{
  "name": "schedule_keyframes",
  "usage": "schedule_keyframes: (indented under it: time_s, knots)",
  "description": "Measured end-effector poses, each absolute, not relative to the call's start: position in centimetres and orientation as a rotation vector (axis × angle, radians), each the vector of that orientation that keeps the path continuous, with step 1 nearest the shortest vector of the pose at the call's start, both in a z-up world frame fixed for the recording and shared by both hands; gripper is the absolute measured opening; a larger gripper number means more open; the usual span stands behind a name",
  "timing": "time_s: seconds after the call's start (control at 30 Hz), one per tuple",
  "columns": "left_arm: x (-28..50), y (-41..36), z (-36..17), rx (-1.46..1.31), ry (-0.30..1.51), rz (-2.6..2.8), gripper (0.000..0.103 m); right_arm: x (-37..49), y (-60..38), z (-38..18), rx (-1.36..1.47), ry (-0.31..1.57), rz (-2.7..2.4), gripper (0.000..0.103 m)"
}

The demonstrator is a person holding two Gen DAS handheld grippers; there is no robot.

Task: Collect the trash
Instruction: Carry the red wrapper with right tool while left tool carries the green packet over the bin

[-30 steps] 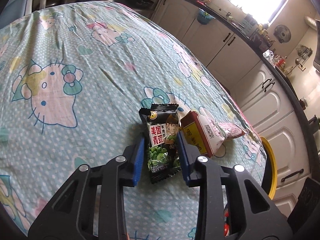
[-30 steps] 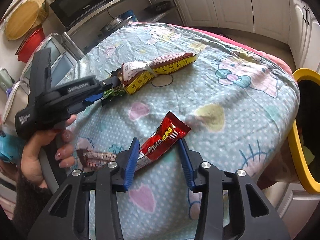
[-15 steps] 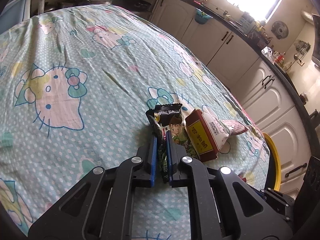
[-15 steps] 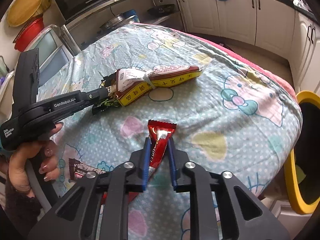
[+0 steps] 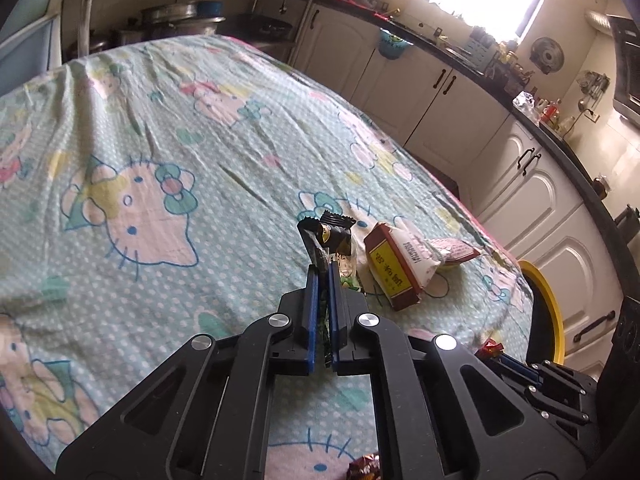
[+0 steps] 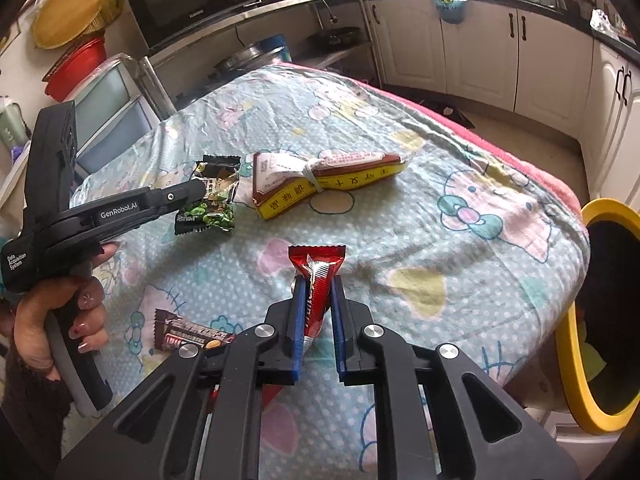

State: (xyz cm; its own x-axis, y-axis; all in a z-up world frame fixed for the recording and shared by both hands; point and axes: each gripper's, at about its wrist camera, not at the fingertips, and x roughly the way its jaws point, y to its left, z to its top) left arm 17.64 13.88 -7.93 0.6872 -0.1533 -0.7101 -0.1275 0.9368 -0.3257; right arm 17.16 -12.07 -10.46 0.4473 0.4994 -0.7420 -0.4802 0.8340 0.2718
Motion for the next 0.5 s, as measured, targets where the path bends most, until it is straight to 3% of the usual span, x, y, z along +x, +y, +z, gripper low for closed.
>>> schedule_keyframes:
  time_s: [0.5]
  knots:
    - [16.0, 10.7, -2.9, -0.306, 0.719, -0.094, 0.001, 16.2, -14.4, -6.9, 0.066, 0.829, 0.589, 0.012]
